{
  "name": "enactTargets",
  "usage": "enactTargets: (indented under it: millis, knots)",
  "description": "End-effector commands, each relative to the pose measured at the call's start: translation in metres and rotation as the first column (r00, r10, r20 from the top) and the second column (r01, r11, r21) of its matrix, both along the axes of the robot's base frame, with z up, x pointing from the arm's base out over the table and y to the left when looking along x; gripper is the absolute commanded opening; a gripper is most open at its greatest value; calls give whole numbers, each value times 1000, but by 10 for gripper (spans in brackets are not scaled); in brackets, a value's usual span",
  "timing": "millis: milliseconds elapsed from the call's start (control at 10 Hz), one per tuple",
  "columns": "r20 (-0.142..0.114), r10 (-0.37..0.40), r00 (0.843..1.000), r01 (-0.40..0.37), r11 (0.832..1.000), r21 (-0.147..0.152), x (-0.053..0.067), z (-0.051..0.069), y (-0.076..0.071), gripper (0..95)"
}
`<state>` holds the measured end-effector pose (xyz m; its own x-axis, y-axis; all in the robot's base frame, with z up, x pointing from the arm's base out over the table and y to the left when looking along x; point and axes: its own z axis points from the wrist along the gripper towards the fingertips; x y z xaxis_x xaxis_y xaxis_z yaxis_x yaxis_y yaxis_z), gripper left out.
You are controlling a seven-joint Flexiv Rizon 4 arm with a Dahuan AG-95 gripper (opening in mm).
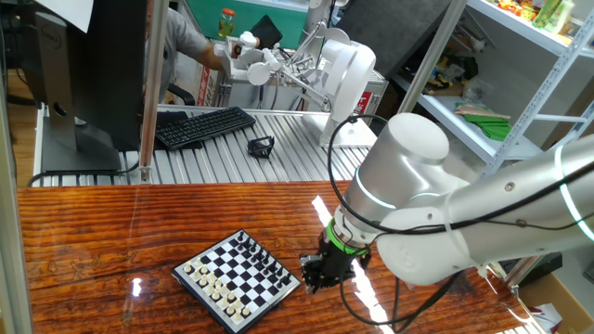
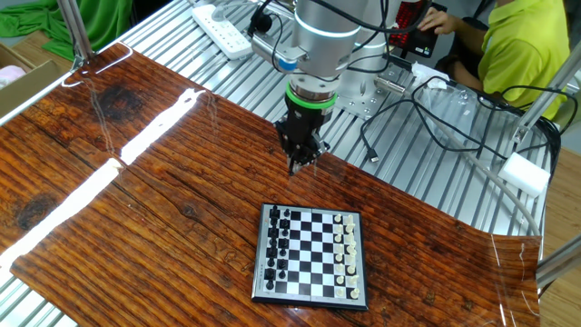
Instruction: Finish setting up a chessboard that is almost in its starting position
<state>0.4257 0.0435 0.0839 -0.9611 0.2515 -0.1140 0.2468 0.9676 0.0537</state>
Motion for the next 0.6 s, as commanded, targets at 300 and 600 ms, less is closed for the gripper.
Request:
enactTargets:
  millis: [300, 600]
  knots:
    - [-5, -8, 1000, 8, 1000, 3, 0, 0, 1, 0]
    - [-18, -17, 1000, 17, 1000, 2, 0, -1, 1, 0]
